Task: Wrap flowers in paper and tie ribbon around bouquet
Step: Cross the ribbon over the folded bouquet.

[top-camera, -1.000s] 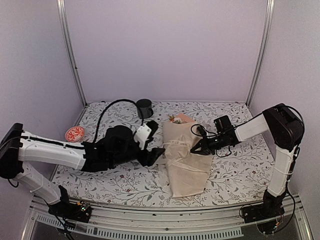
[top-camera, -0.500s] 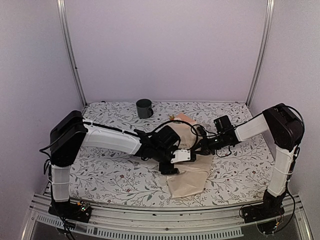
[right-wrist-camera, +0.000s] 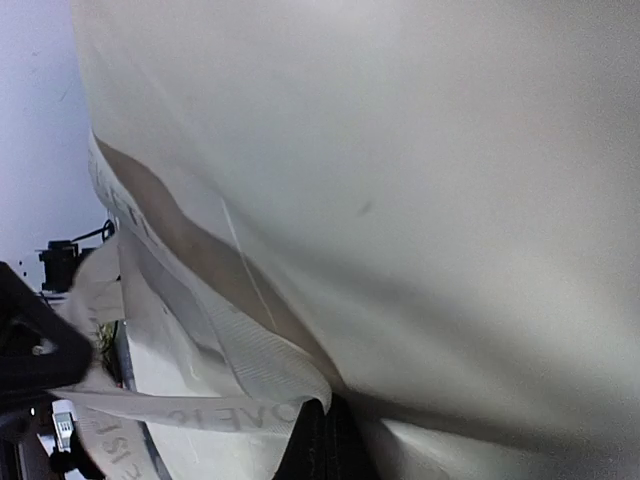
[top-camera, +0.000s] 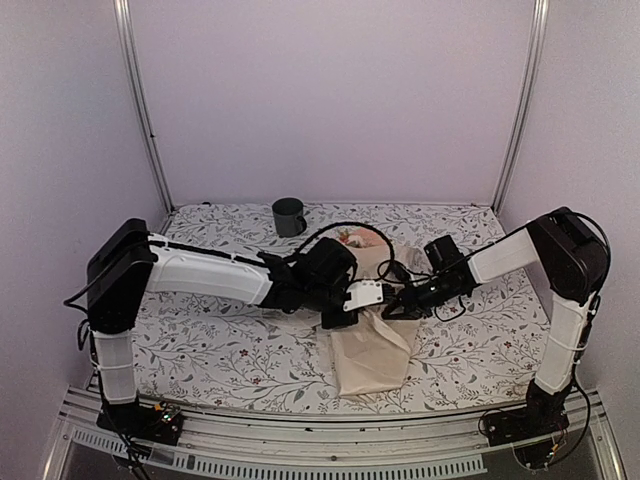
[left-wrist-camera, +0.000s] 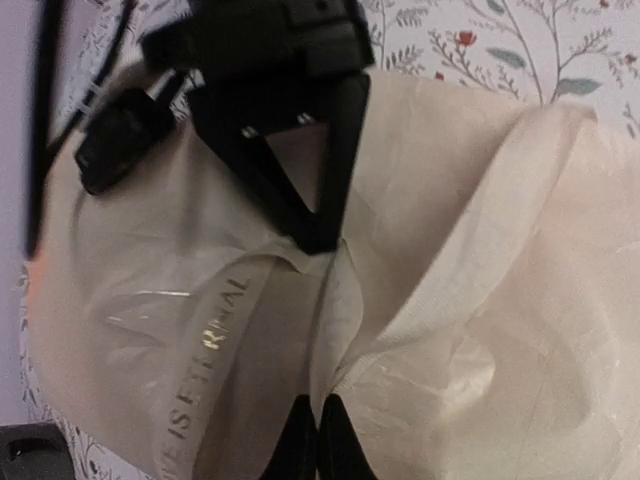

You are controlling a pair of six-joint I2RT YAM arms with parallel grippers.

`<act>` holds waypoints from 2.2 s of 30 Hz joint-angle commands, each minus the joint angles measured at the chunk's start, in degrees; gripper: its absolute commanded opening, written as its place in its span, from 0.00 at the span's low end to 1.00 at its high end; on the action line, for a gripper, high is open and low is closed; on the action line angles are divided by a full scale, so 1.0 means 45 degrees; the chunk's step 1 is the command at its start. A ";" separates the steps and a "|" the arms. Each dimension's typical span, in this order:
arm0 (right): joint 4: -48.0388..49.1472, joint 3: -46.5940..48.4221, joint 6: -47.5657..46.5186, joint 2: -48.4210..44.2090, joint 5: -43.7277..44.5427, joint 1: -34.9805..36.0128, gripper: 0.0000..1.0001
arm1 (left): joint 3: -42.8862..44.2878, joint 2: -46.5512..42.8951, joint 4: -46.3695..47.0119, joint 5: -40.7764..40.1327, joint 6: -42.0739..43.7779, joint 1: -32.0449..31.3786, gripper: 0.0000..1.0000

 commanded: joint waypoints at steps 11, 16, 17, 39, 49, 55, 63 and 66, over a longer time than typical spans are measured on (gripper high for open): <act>-0.1656 -0.0965 -0.1585 -0.1334 -0.1604 0.0565 0.08 | 0.0948 0.0518 0.1820 0.1014 -0.2756 0.0504 0.00; -0.2274 -0.1081 -0.1096 -0.1662 -0.2027 0.0373 0.20 | 0.1123 0.1177 0.2137 0.1006 -0.3737 0.0655 0.00; -0.2630 -0.1102 -0.1102 -0.1777 -0.1839 0.0360 0.27 | 0.1124 0.1259 0.2219 0.1026 -0.3875 0.0676 0.00; -0.0828 0.0729 0.0758 -0.2218 0.1082 -0.0567 0.08 | -0.0027 0.0620 0.3585 0.2463 -0.4229 0.0667 0.00; -0.2630 0.2006 -0.2239 0.0027 -0.1762 0.0340 0.02 | -0.0486 0.0216 0.4398 0.2864 -0.4213 0.0682 0.00; -0.3031 0.0851 -0.3117 -0.0083 -0.2809 0.0492 0.00 | 0.0030 0.0606 0.4180 0.2919 -0.4172 0.0695 0.00; -0.3899 0.0747 -0.3337 -0.0759 -0.3385 0.0487 0.00 | 0.0007 0.0674 0.4095 0.2875 -0.4243 0.0728 0.00; -0.4014 0.0751 -0.1895 -0.1338 -0.1387 0.0246 0.01 | 0.0066 0.0890 0.3955 0.2673 -0.4225 0.0745 0.00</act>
